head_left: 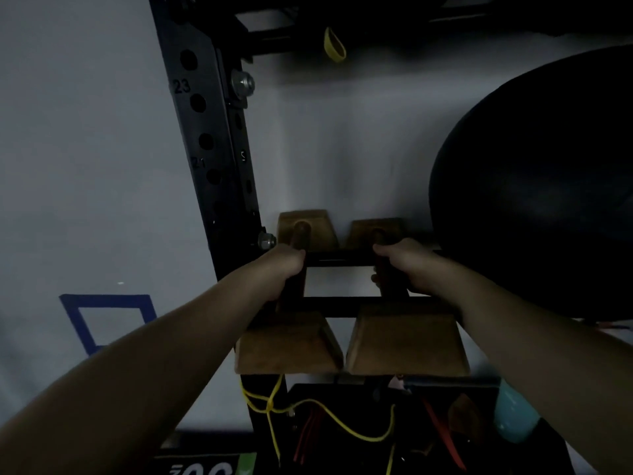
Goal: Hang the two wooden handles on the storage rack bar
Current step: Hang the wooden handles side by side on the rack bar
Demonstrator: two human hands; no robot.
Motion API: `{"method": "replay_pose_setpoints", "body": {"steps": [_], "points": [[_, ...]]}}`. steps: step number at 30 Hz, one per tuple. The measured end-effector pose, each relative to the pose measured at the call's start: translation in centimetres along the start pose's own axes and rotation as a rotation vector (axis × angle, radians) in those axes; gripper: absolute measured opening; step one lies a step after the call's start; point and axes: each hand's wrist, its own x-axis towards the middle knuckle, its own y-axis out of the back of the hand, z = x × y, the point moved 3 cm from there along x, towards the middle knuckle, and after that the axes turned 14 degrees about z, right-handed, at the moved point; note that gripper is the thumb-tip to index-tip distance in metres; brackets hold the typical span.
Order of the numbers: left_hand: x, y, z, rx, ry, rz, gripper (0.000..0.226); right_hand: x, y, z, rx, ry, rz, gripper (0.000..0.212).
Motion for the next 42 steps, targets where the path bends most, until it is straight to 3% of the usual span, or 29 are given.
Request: {"method": "replay_pose_setpoints", "body": {"steps": [7, 16, 24, 42], "points": [[0.6, 0.3, 0.6, 0.201, -0.016, -0.032, 0.052, 0.3, 0.4, 0.1, -0.004, -0.009, -0.033, 0.044], [0.6, 0.4, 1.1, 0.482, -0.106, -0.041, 0.043, 0.0, 0.7, 0.0, -0.055, -0.019, -0.060, 0.042], [0.6, 0.8, 1.2, 0.478, -0.103, -0.066, 0.032, 0.3, 0.5, 0.1, -0.051, -0.022, -0.049, 0.043], [0.9, 0.8, 1.2, 0.539, -0.181, -0.060, 0.042, -0.3, 0.3, -0.3, -0.069, -0.012, -0.024, 0.043]]}}
